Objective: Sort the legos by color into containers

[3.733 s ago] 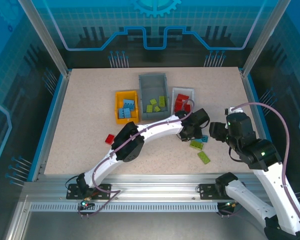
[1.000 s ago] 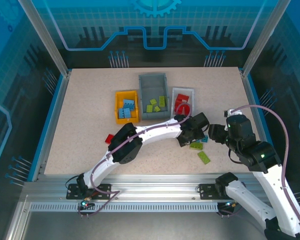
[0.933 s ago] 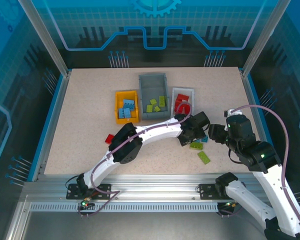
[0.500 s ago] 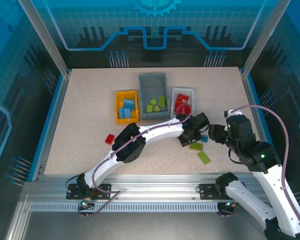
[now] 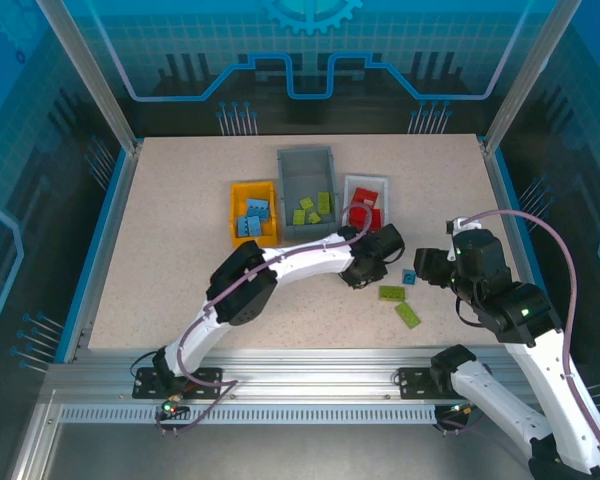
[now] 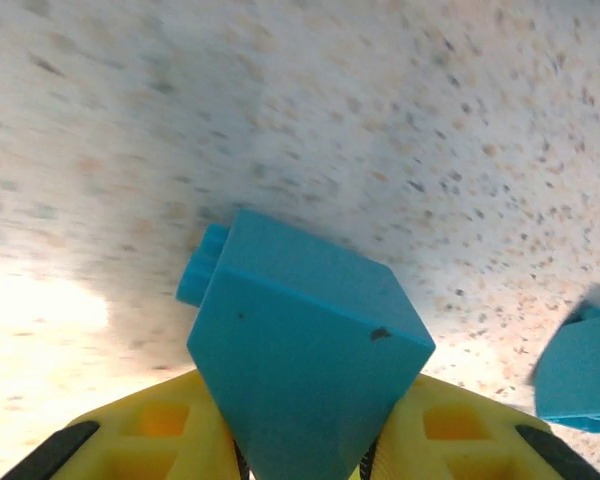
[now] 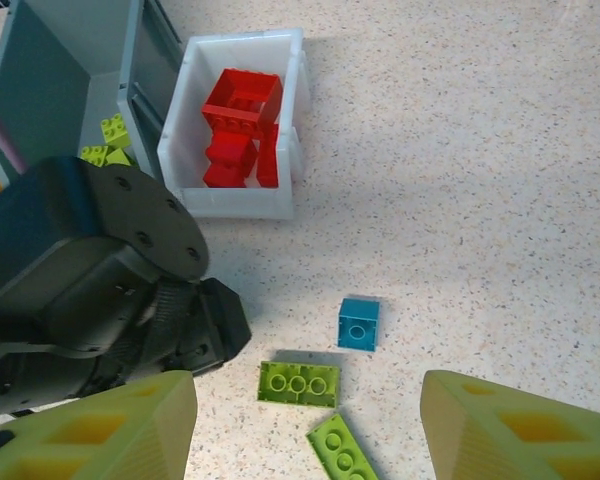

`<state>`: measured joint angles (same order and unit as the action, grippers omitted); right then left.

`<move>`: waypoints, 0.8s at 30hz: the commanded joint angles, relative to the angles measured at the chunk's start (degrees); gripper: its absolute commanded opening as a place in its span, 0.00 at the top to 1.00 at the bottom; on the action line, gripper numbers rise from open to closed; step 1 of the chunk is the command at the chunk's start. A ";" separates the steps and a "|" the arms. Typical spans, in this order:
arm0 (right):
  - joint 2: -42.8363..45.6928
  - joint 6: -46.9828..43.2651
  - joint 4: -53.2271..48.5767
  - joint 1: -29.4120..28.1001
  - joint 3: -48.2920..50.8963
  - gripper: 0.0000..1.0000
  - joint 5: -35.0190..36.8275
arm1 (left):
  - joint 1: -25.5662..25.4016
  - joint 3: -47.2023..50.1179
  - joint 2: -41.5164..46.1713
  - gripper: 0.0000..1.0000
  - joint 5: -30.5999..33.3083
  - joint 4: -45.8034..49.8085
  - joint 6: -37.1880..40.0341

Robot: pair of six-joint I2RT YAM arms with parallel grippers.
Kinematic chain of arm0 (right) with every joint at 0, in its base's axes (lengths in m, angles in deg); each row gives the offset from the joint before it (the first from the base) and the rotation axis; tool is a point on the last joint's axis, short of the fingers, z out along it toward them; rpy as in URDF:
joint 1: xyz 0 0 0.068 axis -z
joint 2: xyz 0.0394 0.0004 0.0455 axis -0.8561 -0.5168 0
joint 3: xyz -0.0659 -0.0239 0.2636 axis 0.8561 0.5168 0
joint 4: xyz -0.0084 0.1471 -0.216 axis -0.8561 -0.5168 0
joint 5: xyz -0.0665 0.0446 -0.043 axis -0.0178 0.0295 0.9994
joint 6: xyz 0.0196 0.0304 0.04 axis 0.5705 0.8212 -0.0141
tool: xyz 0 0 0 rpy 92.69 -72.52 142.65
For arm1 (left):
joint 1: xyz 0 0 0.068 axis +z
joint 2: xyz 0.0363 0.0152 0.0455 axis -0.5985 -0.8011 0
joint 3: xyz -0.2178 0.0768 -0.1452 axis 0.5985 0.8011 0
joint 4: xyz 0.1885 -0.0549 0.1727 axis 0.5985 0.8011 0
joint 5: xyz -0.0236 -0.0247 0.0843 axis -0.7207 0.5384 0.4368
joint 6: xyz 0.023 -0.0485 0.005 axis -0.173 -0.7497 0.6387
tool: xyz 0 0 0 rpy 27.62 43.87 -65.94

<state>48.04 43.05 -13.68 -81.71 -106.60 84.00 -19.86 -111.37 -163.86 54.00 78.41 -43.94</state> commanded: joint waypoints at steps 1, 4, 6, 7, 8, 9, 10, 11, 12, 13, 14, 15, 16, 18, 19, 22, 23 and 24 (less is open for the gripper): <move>-0.18 -0.60 2.07 0.68 1.02 0.38 -2.10 | 0.79 2.67 6.41 0.75 3.52 -1.78 2.72; -0.38 -0.49 2.55 0.70 1.22 0.38 -2.65 | 1.07 4.84 9.14 0.76 4.47 -1.91 3.78; -0.54 -0.49 2.83 0.62 1.36 0.38 -3.07 | 1.16 6.05 11.06 0.76 5.38 -1.82 4.52; -0.68 -0.57 3.00 0.65 1.44 0.38 -3.28 | 1.23 6.95 12.21 0.76 5.81 -1.77 5.00; -0.80 -0.67 3.26 0.60 1.48 0.38 -3.72 | 1.25 7.67 13.40 0.76 6.17 -1.67 5.36; -0.94 -0.93 3.52 0.61 1.58 0.38 -4.31 | 1.33 8.71 14.86 0.77 6.84 -1.56 5.81; -1.07 -1.23 3.87 0.59 1.72 0.39 -4.91 | 1.50 9.75 16.48 0.77 7.47 -1.47 6.30; -1.29 -1.65 4.39 0.55 1.79 0.39 -5.68 | 1.64 10.76 18.02 0.77 8.04 -1.34 6.96; -1.54 -2.23 5.12 0.47 2.06 0.39 -6.83 | 2.00 11.98 20.01 0.77 8.71 -1.08 7.72; -1.88 -2.96 5.86 0.27 2.16 0.40 -8.15 | 2.67 13.27 21.87 0.77 9.40 -0.55 8.33; -2.18 -3.70 6.85 -0.17 2.26 0.40 -9.66 | 3.24 14.48 23.93 0.77 9.74 -0.26 9.22; -2.62 -4.47 7.99 -1.17 2.29 0.41 -11.23 | 4.41 16.00 26.20 0.77 10.18 -0.01 10.38; -3.10 -5.17 9.44 -2.73 2.36 0.41 -12.38 | 5.87 17.48 28.38 0.77 10.20 0.20 11.77; -4.09 -6.06 12.34 -8.52 2.34 0.41 -11.46 | 9.31 19.88 32.00 0.77 9.40 0.89 14.78; -4.96 -6.34 14.06 -12.53 2.23 0.41 -9.42 | 11.25 20.90 33.54 0.77 9.10 1.31 16.88; -9.56 -7.35 19.47 -25.57 1.58 0.41 -2.31 | 18.66 22.51 35.77 0.76 7.14 1.91 23.39; -11.42 -7.67 21.16 -29.06 1.19 0.41 -0.44 | 21.24 22.70 35.77 0.76 6.05 2.10 25.04; -13.94 -8.00 23.31 -32.61 0.67 0.41 1.46 | 24.21 22.76 35.62 0.76 5.11 2.14 26.89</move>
<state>38.06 37.26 1.82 -107.99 -104.74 79.85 -0.63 -90.36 -128.52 60.60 77.93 -25.29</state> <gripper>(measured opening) 0.593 0.255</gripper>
